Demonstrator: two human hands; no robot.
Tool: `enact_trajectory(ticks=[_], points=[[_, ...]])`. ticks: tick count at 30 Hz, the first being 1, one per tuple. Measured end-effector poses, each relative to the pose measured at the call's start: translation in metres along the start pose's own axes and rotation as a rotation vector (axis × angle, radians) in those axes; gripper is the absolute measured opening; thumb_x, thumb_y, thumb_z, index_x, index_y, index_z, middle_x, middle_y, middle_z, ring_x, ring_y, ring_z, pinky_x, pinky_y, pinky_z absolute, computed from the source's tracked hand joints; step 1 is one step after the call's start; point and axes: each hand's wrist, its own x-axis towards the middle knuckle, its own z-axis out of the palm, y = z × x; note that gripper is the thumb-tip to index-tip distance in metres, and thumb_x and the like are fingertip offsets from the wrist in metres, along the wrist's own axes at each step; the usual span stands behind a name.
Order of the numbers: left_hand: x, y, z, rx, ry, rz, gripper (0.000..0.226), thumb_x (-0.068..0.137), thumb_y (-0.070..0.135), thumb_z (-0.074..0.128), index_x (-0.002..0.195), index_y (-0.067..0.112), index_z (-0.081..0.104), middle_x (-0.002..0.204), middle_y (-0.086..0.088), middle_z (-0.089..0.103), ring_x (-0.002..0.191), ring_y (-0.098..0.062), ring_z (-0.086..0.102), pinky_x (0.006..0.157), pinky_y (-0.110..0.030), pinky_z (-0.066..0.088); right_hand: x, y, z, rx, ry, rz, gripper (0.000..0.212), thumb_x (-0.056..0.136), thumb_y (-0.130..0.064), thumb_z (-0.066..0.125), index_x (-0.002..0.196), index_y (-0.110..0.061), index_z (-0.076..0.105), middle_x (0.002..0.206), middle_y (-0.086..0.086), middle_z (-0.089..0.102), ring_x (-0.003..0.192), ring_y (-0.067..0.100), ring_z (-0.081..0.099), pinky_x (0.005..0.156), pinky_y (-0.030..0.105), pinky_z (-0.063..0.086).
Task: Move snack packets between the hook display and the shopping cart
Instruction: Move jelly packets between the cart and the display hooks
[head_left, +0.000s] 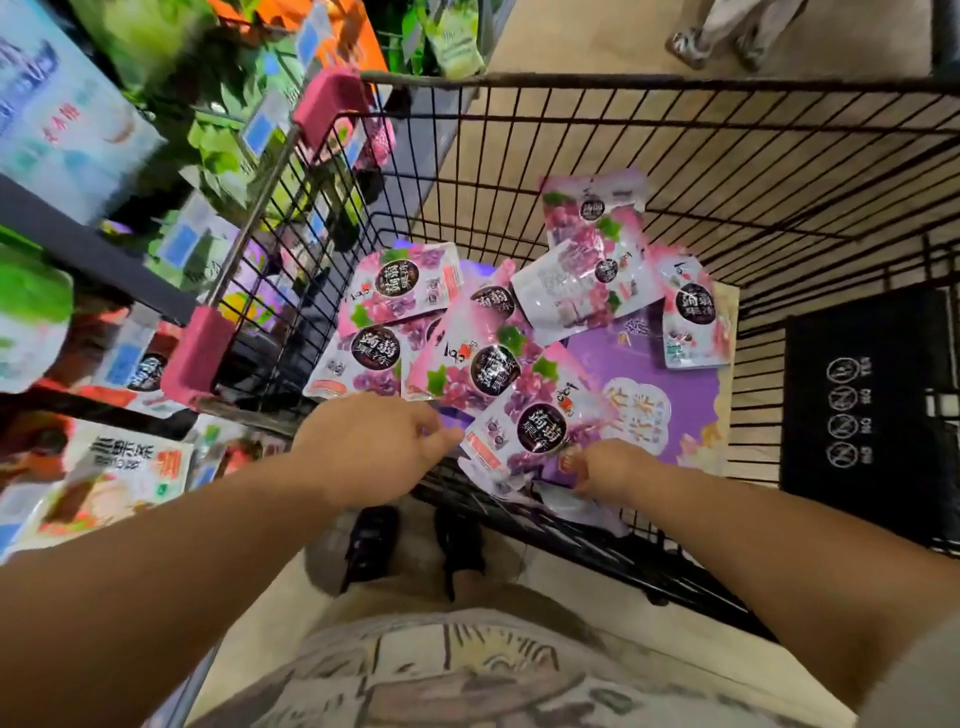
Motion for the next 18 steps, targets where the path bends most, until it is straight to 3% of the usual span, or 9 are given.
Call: enact_trajectory(ticks=[3,8,13,18], points=[[0.000,0.000,0.000,-0.025,0.014,-0.004,0.049,0.087,0.074,0.025,0.111,0.046,0.058,0.102,0.013,0.066,0.096,-0.015,0.060,0.072,-0.028,0.046,0.005,0.006,0.007,0.125,0.014,0.055,0.023,0.088,-0.030,0.066,0.072,-0.023,0.050,0.069,-0.008,0.045,0.082,0.020,0.051,0.064,0.022,0.034],[0.002,-0.001,0.001,-0.035,0.025,-0.012,0.050,0.085,0.076,0.024,0.106,0.046,0.058,0.098,0.014,0.066,0.093,-0.013,0.060,0.075,-0.029,0.049,0.008,0.007,0.011,0.143,-0.027,0.066,0.028,0.086,-0.041,0.070,0.069,-0.024,0.054,0.068,-0.008,0.049,0.077,0.016,0.052,0.068,0.025,0.037],[0.003,-0.002,0.001,-0.042,0.036,-0.013,0.051,0.084,0.077,0.024,0.103,0.045,0.059,0.095,0.015,0.066,0.089,-0.012,0.060,0.073,-0.029,0.050,0.011,0.011,0.011,0.178,-0.025,0.054,0.018,0.084,-0.034,0.073,0.092,-0.018,0.072,0.088,-0.001,0.067,0.085,0.018,0.061,0.069,0.025,0.043],[0.003,-0.001,0.001,-0.041,0.041,0.002,0.049,0.086,0.075,0.024,0.104,0.045,0.059,0.094,0.016,0.066,0.086,-0.010,0.060,0.066,-0.027,0.048,0.011,0.009,0.007,0.078,0.002,0.053,0.014,0.087,-0.030,0.067,0.094,-0.021,0.074,0.085,-0.001,0.062,0.081,0.018,0.059,0.060,0.023,0.039]])
